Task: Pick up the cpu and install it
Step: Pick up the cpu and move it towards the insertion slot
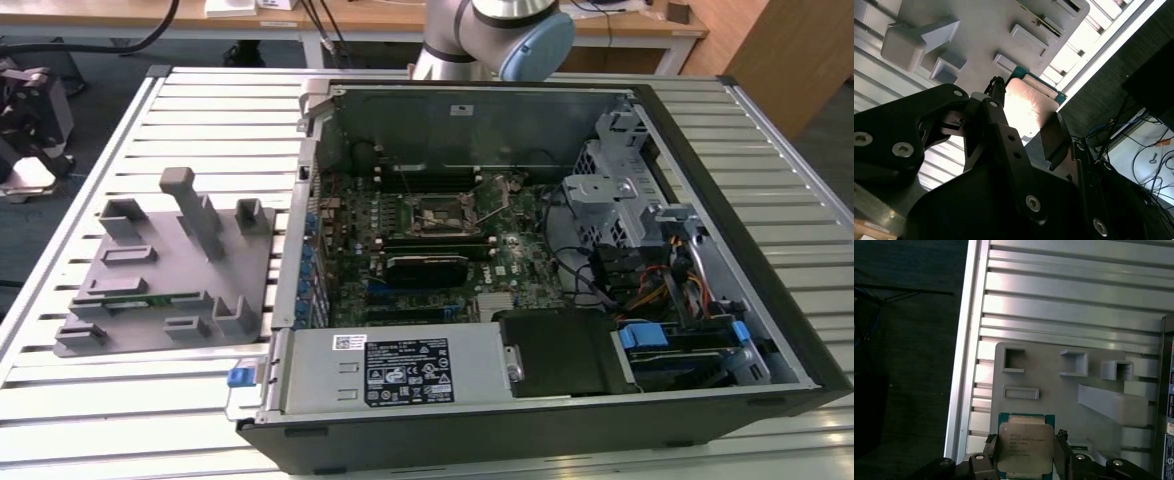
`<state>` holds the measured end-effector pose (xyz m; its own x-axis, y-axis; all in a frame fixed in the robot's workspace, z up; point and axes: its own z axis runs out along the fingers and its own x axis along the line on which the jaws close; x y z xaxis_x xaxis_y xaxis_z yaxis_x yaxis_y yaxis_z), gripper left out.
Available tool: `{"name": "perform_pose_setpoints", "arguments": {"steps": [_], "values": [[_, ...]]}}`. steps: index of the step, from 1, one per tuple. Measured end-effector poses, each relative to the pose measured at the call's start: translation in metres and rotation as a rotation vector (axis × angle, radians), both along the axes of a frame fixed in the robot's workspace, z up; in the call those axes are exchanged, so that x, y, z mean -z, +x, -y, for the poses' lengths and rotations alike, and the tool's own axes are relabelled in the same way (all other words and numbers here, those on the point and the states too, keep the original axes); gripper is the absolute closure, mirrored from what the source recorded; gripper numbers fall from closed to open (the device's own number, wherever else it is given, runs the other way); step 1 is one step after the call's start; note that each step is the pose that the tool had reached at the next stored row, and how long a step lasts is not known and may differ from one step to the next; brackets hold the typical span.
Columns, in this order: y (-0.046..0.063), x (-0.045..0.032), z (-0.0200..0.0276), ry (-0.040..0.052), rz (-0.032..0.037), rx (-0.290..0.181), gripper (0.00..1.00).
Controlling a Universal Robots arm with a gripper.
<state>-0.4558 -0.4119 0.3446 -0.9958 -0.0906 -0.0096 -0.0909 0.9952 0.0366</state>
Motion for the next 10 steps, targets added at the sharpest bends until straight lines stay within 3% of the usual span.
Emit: {"name": "perform_pose_setpoints", "arguments": {"steps": [10], "values": [[0.0,-0.0051,0.0,0.0,-0.0001,0.0,0.47]]}}
